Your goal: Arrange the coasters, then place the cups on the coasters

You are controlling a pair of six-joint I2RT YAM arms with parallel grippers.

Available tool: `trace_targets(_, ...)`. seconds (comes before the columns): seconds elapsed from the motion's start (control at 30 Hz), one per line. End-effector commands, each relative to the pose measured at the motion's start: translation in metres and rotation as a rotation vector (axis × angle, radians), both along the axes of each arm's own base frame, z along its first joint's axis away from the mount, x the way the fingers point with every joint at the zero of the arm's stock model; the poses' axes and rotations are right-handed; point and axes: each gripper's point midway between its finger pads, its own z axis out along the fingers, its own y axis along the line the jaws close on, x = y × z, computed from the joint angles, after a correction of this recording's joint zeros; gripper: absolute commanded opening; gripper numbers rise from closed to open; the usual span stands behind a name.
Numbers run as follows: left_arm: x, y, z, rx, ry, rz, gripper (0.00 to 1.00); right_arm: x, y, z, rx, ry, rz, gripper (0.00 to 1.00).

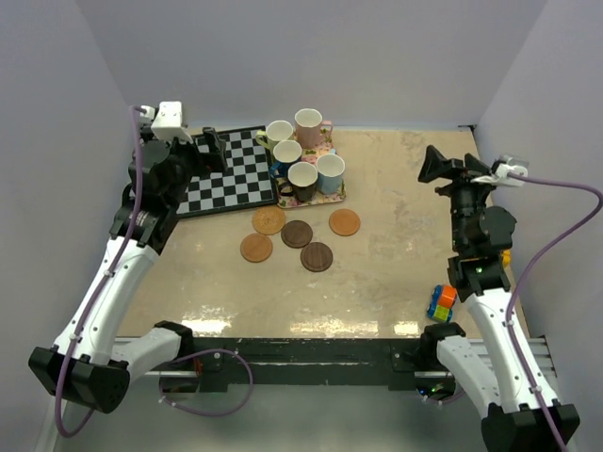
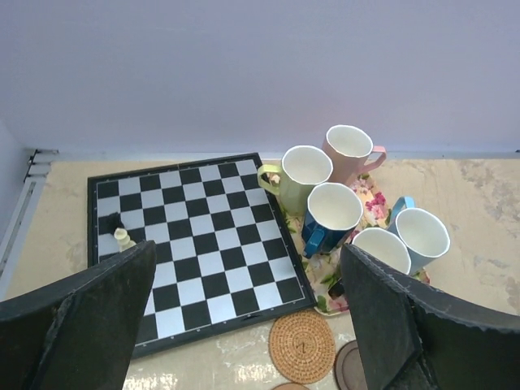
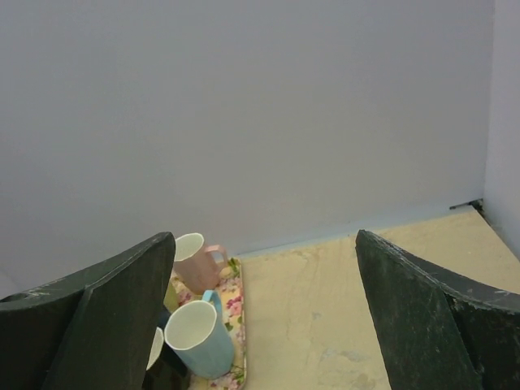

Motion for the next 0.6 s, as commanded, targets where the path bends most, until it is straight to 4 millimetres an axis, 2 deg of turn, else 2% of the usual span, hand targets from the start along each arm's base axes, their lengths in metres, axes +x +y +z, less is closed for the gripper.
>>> trace_targets(0.0, 0.010, -0.010, 0.024, 0.065, -0.103, -0.071, 1.00, 0.014, 0.026, 0.016, -0.016, 0.030, 0.132, 0.98)
trace_targets(0.17, 0.016, -0.020, -0.030, 0.071, -0.036, -0.118, 0.98, 0.050, 0.055, -0.007, -0.067, 0.209, 0.266, 0.85)
trace_targets(0.23, 0.020, -0.024, -0.034, 0.061, -0.049, -0.130, 0.97, 0.065, 0.067, -0.024, -0.089, 0.305, 0.293, 0.81)
trace_targets(0.37, 0.025, -0.025, -0.046, 0.067, -0.020, -0.131, 0.96, 0.072, 0.091, -0.045, -0.131, 0.417, 0.259, 0.78)
trace_targets(0.43, 0.025, -0.028, -0.049, 0.062, -0.016, -0.142, 0.96, 0.075, 0.109, -0.061, -0.166, 0.476, 0.256, 0.77)
trace_targets(0.57, 0.026, -0.035, -0.055, 0.065, -0.002, -0.168, 0.95, 0.084, 0.126, -0.091, -0.214, 0.568, 0.273, 0.72)
